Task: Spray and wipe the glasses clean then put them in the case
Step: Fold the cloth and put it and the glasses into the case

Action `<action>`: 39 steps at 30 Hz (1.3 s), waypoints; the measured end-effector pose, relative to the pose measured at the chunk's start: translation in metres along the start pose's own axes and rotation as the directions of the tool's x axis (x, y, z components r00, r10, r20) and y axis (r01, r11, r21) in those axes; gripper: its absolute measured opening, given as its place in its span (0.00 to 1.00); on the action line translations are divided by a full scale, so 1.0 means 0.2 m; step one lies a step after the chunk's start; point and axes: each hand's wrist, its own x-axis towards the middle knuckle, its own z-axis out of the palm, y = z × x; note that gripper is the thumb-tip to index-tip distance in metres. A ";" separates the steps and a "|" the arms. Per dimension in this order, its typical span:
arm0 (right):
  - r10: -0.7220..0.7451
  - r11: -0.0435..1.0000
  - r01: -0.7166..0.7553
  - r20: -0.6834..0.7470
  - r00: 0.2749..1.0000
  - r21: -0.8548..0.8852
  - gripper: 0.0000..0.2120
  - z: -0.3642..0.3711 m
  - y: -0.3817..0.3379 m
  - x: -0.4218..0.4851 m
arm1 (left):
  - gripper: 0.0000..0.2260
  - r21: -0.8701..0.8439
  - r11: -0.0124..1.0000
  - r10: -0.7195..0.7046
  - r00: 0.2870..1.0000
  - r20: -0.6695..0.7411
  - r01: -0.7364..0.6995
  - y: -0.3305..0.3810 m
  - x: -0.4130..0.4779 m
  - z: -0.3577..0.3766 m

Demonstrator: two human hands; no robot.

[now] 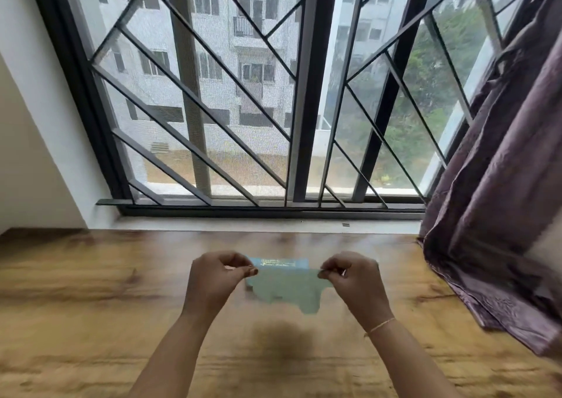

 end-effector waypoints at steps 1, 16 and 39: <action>-0.039 0.999 0.038 -0.030 0.999 -0.035 0.11 0.00 0.00 0.00 | 0.09 -0.011 1.000 0.010 1.000 -0.001 -0.010 0.00 -0.01 -0.01; 0.111 0.994 -0.108 0.459 0.882 -0.033 0.19 0.17 0.25 -0.43 | 0.05 0.293 0.941 -0.296 0.832 0.469 0.170 -0.37 -0.25 0.07; 0.187 0.949 -0.020 0.511 0.839 -0.314 0.13 0.39 0.27 -0.03 | 0.10 0.340 0.893 -0.313 0.950 0.002 0.293 -0.45 -0.04 0.21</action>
